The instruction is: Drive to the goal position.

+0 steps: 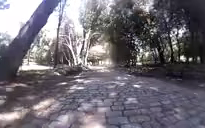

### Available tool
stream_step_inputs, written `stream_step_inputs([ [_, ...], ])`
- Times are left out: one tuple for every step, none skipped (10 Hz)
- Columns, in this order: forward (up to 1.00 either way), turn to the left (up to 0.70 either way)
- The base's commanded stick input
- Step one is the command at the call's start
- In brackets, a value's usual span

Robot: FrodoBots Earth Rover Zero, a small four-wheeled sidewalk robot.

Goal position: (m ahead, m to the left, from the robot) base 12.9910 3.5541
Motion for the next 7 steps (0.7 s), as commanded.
stream_step_inputs([
  [0.7,0.0],
  [0.7,0.0],
  [0.7,0.0],
  [0.7,0.0],
  [0.7,0.0],
  [0.7,0.0],
  [0.84,0.0],
])
